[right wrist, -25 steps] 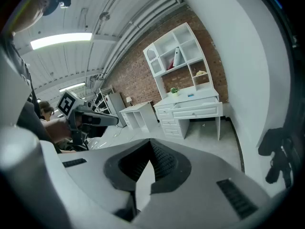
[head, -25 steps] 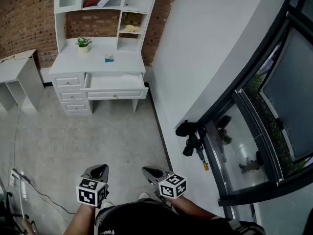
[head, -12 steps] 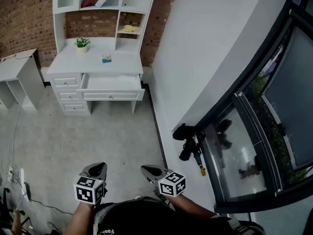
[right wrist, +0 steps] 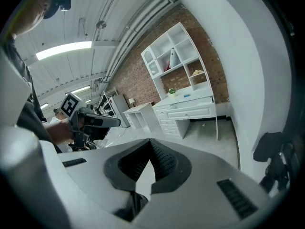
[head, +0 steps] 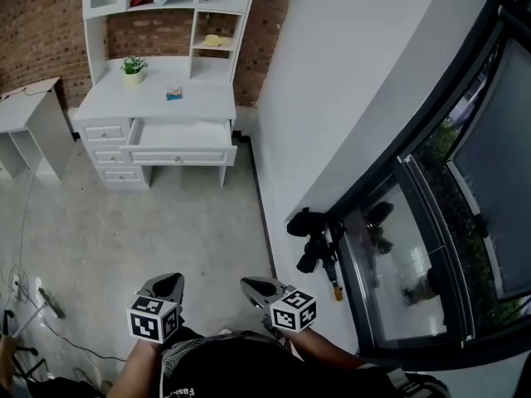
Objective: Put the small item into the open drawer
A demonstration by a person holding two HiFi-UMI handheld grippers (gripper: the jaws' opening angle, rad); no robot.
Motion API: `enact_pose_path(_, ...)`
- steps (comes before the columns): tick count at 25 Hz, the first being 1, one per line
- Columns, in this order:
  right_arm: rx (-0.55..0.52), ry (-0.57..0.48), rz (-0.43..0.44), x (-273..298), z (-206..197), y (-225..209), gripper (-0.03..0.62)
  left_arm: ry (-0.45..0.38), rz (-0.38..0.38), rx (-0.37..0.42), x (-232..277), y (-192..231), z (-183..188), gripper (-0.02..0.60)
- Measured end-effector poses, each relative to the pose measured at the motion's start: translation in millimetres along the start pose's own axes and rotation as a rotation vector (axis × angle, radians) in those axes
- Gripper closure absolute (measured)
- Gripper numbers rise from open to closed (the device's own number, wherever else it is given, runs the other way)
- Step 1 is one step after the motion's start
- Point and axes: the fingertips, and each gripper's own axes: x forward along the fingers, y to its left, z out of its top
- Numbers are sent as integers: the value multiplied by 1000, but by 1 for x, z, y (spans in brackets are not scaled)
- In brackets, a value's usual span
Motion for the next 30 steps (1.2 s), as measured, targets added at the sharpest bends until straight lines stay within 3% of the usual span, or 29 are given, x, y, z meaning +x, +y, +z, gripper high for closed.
enact_pose_path(8, 42, -5, 2, 5, 5, -23, 591, 26, 18, 3, 12, -3, 5, 563)
enact_pose_path(17, 31, 37, 4, 52, 19, -47, 591, 39, 10, -26, 48, 42, 14, 563)
enact_pose_path(30, -13, 43, -35, 197, 128, -76, 591, 5, -33, 47, 106, 190, 132, 563)
